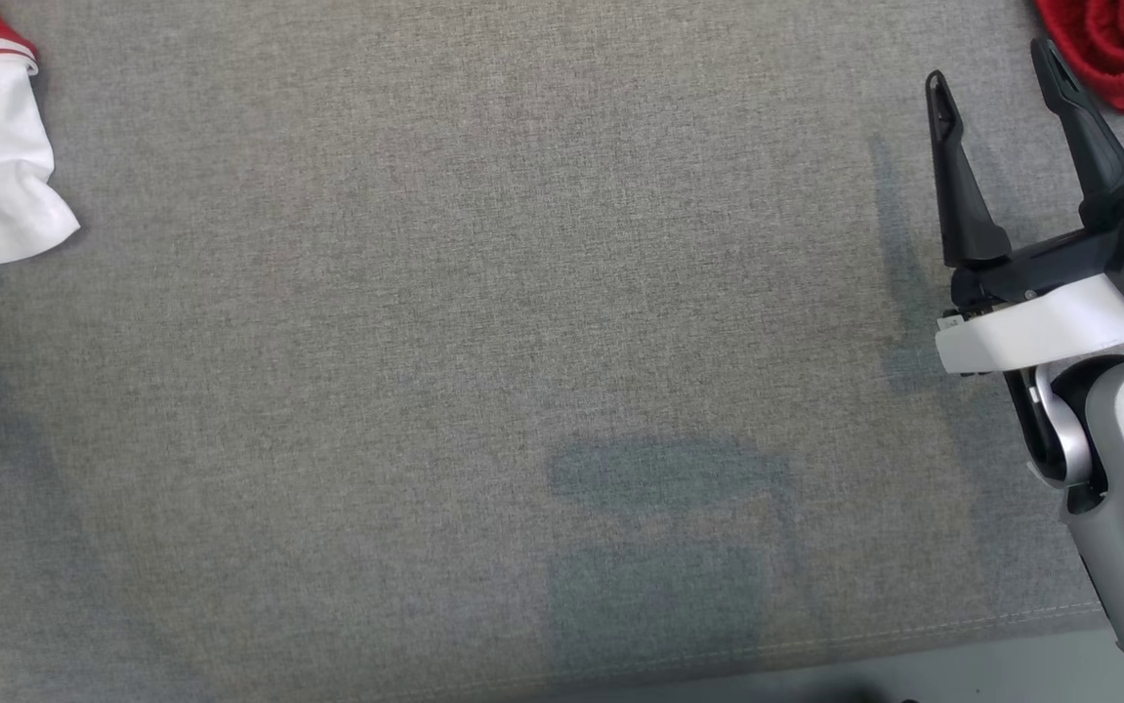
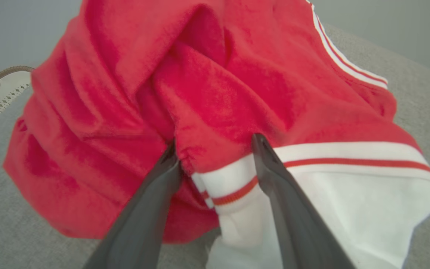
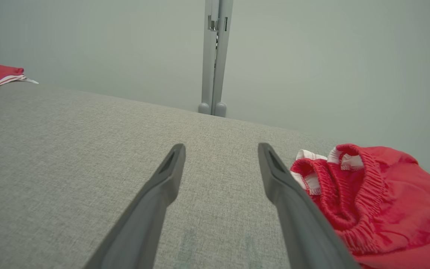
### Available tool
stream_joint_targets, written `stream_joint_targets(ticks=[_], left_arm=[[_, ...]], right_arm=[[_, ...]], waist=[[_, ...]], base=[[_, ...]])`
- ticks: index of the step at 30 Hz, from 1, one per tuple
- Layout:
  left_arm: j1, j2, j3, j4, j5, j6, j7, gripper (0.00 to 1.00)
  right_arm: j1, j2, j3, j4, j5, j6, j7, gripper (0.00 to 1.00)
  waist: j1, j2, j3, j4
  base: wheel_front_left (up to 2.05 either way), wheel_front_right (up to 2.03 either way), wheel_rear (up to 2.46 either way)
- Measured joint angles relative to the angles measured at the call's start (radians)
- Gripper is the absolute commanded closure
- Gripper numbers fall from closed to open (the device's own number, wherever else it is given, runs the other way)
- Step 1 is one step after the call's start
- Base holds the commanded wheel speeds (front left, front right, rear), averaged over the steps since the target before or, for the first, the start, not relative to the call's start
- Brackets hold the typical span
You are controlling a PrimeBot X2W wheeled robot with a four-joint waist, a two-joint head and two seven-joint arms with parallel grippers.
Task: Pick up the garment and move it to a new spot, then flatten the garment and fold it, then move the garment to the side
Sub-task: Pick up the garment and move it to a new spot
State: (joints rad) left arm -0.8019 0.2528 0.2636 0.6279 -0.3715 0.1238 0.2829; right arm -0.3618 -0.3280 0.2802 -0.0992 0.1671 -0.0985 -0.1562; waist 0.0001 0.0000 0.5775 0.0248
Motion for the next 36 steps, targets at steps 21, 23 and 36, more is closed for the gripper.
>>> stream_joint_targets(ticks=[21,23,36], left_arm=[[-0.048,-0.005,-0.090,-0.009,0.085,-0.038,-0.173,1.00],[-0.057,0.000,-0.108,-0.017,0.095,-0.058,-0.202,1.00],[-0.116,0.006,-0.232,-0.053,0.137,-0.194,-0.307,1.00]], right_arm=[[0.002,0.023,-0.005,0.055,0.010,-0.001,-0.033,0.00],[0.003,0.031,-0.004,0.070,0.010,-0.001,-0.038,0.00],[0.028,0.107,0.033,0.167,0.055,0.002,-0.064,0.00]], waist=[[-0.0001,0.0000,-0.101,0.042],[-0.0001,0.0000,-0.122,0.046],[-0.0001,0.0000,-0.287,0.048]], base=[[0.00,0.00,0.00],[0.00,0.00,0.00],[0.00,0.00,0.00]])
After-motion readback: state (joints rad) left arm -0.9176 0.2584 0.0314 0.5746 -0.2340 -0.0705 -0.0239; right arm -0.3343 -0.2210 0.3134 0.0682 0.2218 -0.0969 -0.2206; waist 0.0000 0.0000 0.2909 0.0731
